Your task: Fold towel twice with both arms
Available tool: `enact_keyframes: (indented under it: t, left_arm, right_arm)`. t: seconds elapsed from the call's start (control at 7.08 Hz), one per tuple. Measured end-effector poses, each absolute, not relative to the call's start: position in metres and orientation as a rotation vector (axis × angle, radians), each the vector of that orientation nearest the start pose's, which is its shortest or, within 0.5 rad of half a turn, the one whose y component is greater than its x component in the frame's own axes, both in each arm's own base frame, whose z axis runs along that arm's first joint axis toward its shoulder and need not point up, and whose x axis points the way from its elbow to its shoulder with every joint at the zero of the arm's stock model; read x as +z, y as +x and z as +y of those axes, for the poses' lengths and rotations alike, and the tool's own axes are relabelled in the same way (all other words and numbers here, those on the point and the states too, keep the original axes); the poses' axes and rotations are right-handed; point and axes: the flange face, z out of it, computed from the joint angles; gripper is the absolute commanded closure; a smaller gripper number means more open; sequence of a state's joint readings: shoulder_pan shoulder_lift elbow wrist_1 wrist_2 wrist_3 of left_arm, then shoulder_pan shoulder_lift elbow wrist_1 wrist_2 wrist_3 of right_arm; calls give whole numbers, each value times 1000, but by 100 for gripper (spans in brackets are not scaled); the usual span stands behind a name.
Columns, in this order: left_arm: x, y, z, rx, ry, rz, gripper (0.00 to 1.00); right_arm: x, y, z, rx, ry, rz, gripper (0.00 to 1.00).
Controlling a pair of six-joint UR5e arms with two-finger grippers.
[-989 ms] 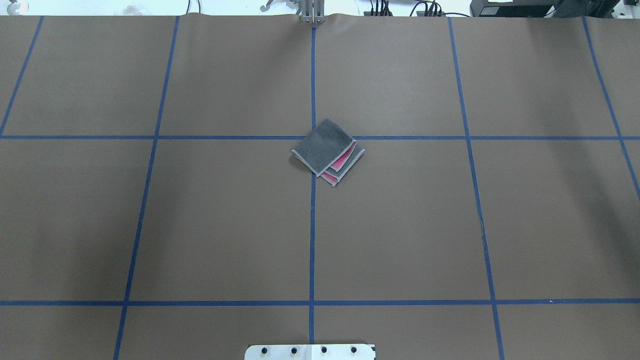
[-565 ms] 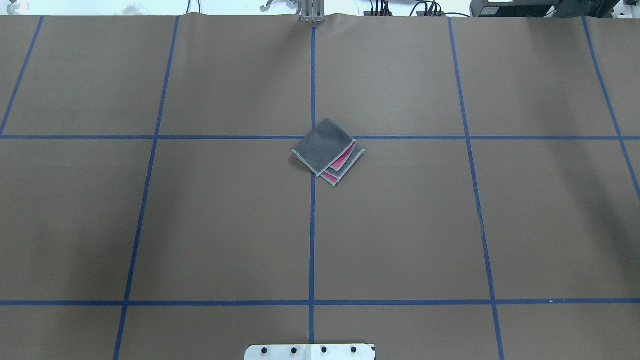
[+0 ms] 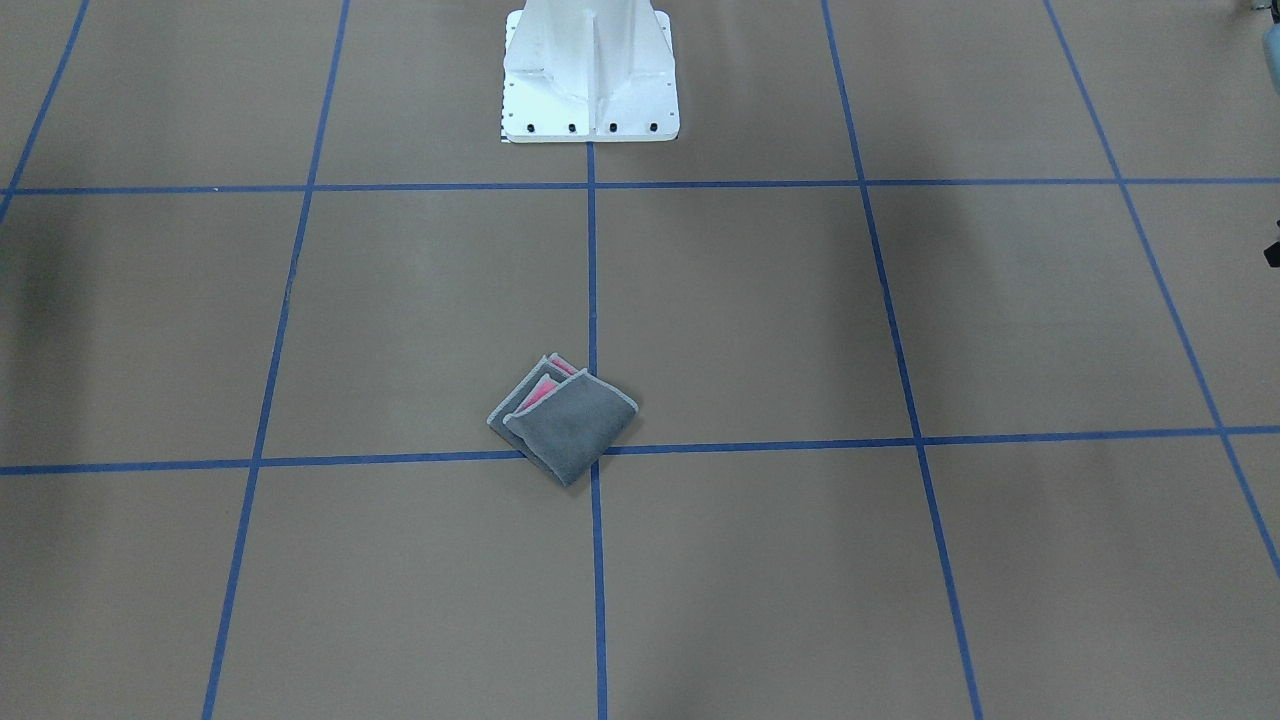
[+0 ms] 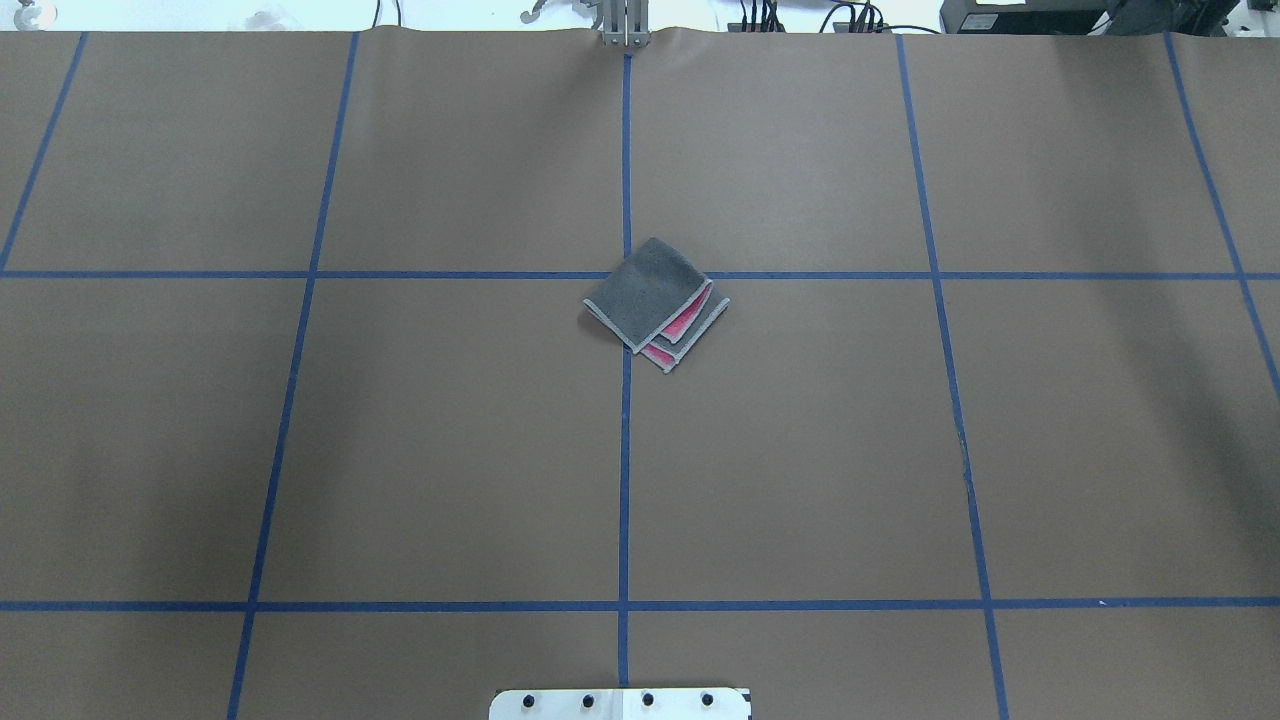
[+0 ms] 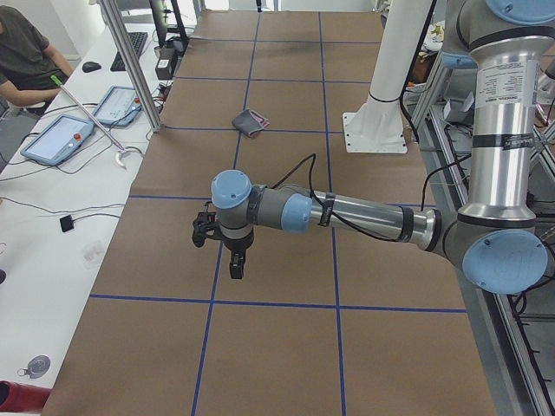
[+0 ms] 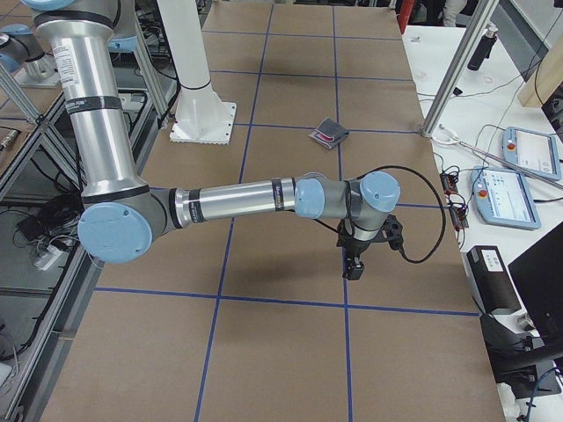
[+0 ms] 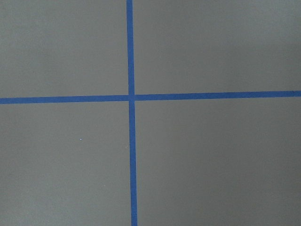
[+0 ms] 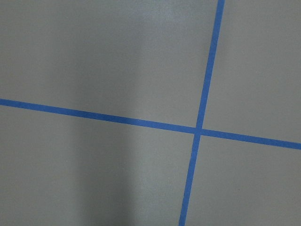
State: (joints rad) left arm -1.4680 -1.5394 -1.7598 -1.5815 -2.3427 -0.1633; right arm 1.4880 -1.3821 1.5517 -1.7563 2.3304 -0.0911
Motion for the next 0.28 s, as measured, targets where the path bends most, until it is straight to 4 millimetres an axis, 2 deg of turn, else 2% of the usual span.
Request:
enact_keyframes:
  t: [0.28]
  left_arm:
    - [577,-14,-490,9,61,786,0]
  right_arm:
    - [588,18,-568,-159,-11,-760,0]
